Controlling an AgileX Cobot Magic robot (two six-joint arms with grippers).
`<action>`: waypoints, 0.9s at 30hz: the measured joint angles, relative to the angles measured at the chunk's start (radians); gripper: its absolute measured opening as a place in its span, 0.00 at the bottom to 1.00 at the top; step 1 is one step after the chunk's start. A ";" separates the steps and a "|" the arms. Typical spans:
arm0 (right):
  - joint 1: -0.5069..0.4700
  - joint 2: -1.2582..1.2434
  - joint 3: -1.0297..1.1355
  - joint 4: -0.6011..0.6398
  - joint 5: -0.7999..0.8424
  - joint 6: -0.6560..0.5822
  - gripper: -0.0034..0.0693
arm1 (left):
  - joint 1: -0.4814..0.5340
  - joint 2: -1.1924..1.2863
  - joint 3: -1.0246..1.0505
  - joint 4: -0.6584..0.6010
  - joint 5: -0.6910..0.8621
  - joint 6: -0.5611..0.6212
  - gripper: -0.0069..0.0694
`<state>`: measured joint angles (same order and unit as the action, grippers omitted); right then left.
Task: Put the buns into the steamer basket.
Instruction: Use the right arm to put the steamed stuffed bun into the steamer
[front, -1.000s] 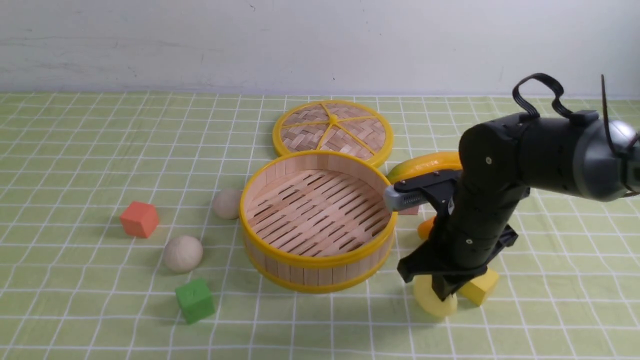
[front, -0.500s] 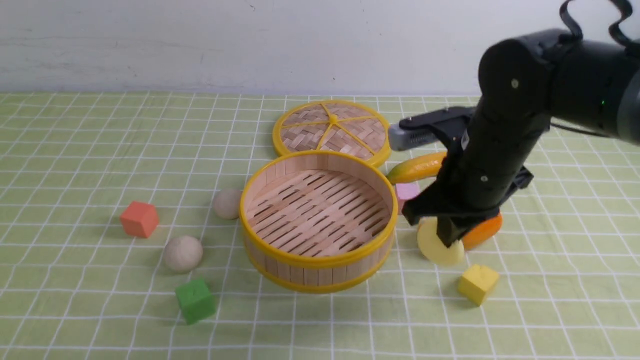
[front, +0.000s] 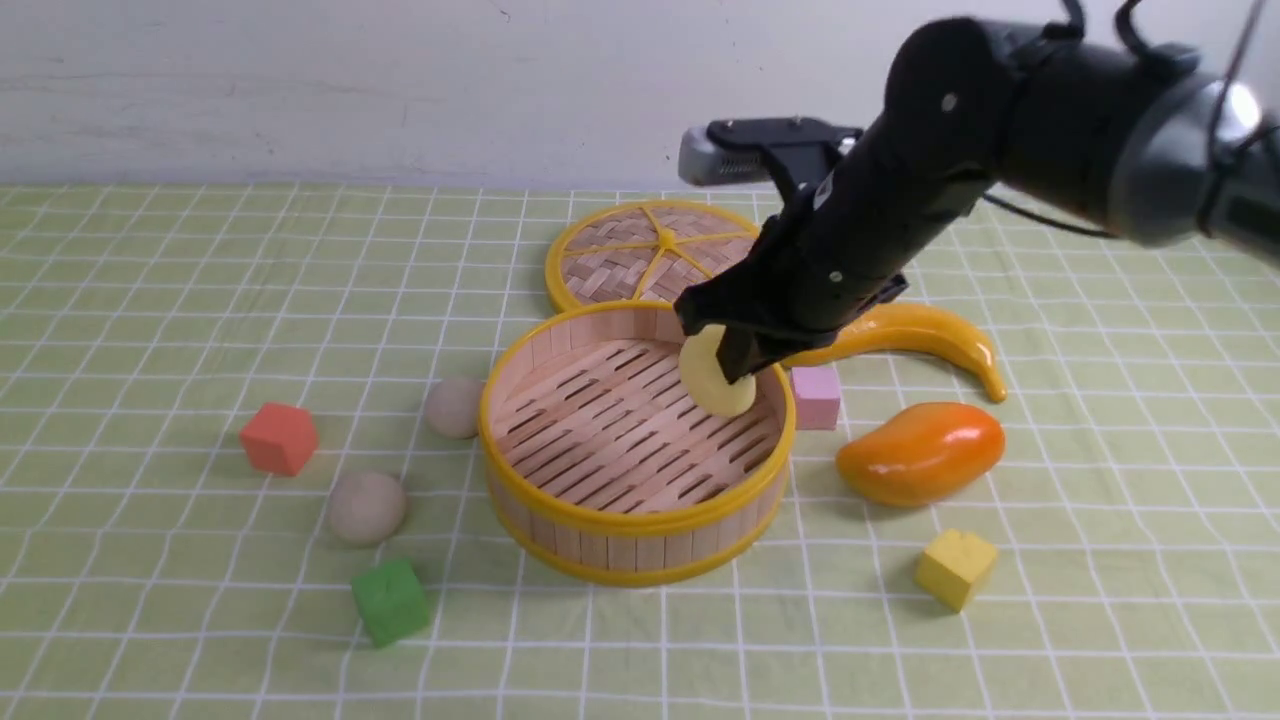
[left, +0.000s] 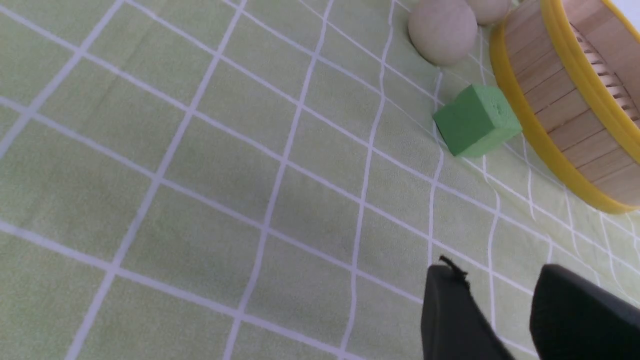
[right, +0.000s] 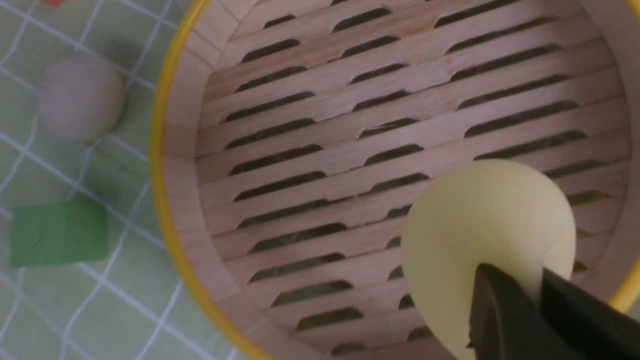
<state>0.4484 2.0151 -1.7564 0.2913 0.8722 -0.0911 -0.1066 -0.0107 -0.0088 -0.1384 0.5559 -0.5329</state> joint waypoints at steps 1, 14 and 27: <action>0.000 0.021 0.000 -0.001 -0.021 -0.002 0.06 | 0.000 0.000 0.000 0.000 0.000 0.000 0.40; 0.000 0.090 0.000 -0.092 -0.094 0.012 0.09 | 0.000 0.000 0.000 0.000 0.000 0.000 0.40; 0.000 0.103 0.000 -0.122 -0.069 0.055 0.38 | 0.000 0.000 0.000 0.000 0.000 0.000 0.40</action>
<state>0.4484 2.1183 -1.7564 0.1693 0.8031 -0.0357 -0.1066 -0.0107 -0.0088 -0.1384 0.5559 -0.5329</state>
